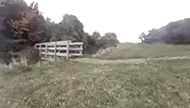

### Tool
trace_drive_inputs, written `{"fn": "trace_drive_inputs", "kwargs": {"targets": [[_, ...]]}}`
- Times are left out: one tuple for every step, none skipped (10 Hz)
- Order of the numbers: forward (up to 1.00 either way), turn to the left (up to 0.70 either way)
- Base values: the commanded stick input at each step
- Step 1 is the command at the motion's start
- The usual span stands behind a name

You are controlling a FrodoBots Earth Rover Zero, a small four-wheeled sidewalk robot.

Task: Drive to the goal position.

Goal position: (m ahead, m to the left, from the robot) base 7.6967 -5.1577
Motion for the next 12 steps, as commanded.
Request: {"fn": "trace_drive_inputs", "kwargs": {"targets": [[0.7,-0.34],[0.7,-0.2],[0.7,-0.05],[0.7,0.0],[0.7,0.0],[0.7,0.0],[0.7,0.0],[0.7,0.0],[0.7,0.0],[0.7,0.0],[0.7,0.0],[0.7,0.0]]}}
